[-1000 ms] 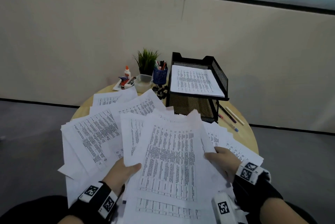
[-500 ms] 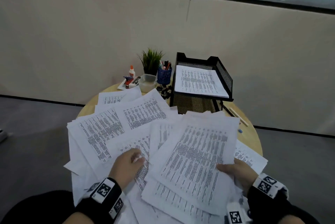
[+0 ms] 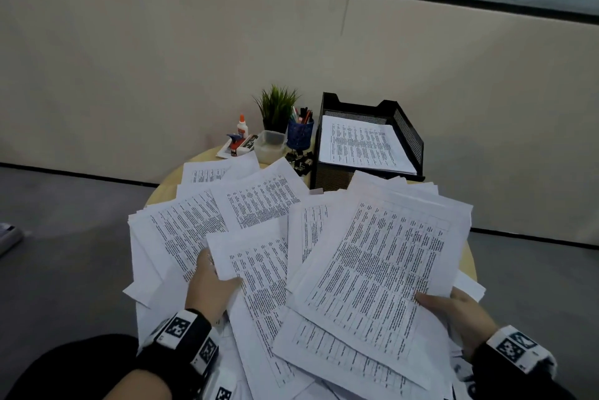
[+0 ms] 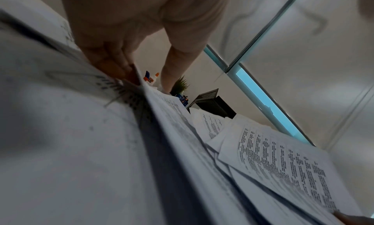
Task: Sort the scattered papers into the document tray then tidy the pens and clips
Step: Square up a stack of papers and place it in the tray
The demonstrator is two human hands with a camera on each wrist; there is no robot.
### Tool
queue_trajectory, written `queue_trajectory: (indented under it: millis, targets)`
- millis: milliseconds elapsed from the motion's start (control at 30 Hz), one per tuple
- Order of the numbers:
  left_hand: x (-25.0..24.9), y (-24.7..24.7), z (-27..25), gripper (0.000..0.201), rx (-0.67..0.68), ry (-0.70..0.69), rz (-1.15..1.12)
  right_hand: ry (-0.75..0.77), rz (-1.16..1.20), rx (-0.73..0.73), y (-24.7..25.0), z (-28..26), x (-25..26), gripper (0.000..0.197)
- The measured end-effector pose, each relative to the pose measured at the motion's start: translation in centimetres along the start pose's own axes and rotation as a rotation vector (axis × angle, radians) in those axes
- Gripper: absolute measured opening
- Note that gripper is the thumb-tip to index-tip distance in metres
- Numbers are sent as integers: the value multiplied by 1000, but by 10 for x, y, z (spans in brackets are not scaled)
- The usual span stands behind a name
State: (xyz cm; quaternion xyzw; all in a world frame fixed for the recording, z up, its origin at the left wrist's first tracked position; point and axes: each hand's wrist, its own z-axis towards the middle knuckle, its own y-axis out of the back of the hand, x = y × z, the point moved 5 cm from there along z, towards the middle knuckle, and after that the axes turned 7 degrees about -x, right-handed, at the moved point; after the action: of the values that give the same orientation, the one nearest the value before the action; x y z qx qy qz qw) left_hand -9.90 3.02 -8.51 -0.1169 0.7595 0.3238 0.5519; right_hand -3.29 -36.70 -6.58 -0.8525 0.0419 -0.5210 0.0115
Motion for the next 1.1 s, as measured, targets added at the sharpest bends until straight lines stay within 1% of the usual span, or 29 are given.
queue_trajectory:
  millis: [67, 100, 133, 167, 200, 233, 267, 300, 333, 367, 400, 433, 500, 533, 567, 600, 633, 667, 700, 767, 800, 867, 933, 967, 1033, 1067, 1100]
  targets:
    - [-8, -2, -6, 80, 10, -7, -89, -17, -8, 3, -4, 2, -5, 29]
    - [-11, -3, -9, 74, 33, -17, -114, -25, -13, 9, -6, 4, -8, 31]
    - [-11, -8, -11, 63, 80, -25, -117, -34, -23, 22, -9, 5, -13, 34]
    - [-10, -12, -13, 49, 141, -26, -105, -50, -37, 44, -13, 4, -17, 42]
    - [-7, -17, -15, 35, 202, 5, -120, -70, -56, 79, -19, 2, -20, 60]
    - [-4, -21, -18, 24, 255, 67, -174, -78, -68, 109, -23, 4, -24, 82]
    - [1, -24, -20, 20, 292, 142, -242, -72, -78, 133, -28, 5, -27, 96]
    - [4, -26, -21, 19, 313, 202, -297, -63, -82, 151, -32, 7, -29, 95]
    - [4, -27, -23, 22, 330, 244, -336, -50, -91, 161, -37, 9, -31, 79]
    - [4, -29, -24, 26, 352, 276, -371, -39, -66, 175, -43, 10, -31, 55]
    - [2, -30, -26, 30, 378, 301, -402, -19, -59, 182, -49, 9, -31, 37]
    - [0, -31, -27, 33, 402, 317, -432, -1, -79, 201, -55, 10, -31, 33]
    - [-5, -32, -31, 33, 439, 363, -506, 46, -130, 271, -66, 9, -31, 36]
    - [-6, -32, -33, 30, 453, 395, -535, 68, -166, 288, -71, 7, -29, 45]
    - [-8, -32, -34, 27, 473, 423, -549, 81, -201, 296, -74, 8, -30, 57]
    - [-10, -31, -36, 25, 495, 445, -541, 106, -254, 291, -77, 8, -30, 64]
    - [-10, -31, -36, 26, 506, 450, -517, 139, -324, 268, -78, 9, -30, 63]
    - [-10, -31, -36, 28, 500, 429, -479, 182, -395, 247, -81, 9, -29, 56]
    - [-9, -31, -34, 31, 478, 380, -431, 211, -456, 232, -83, 8, -27, 49]
    - [-6, -29, -28, 33, 392, 286, -330, 228, -514, 208, -86, 7, -23, 38]
    - [-6, -27, -27, 33, 356, 264, -320, 224, -500, 203, -86, 7, -22, 34]
    - [-13, -24, -24, 34, 339, 222, -343, 206, -417, 193, -85, 4, -15, 32]
    - [-26, -20, -21, 40, 374, 151, -376, 180, -281, 210, -84, 1, -8, 37]
    - [-33, -17, -21, 51, 409, 105, -401, 162, -208, 235, -84, -1, -4, 41]
    - [-47, -12, -19, 85, 459, 21, -429, 142, -88, 296, -88, -7, 6, 49]
    - [-55, -9, -21, 96, 475, -14, -435, 129, -54, 322, -89, -8, 10, 60]
    - [-63, -6, -23, 101, 494, -49, -437, 110, -35, 343, -91, -10, 15, 72]
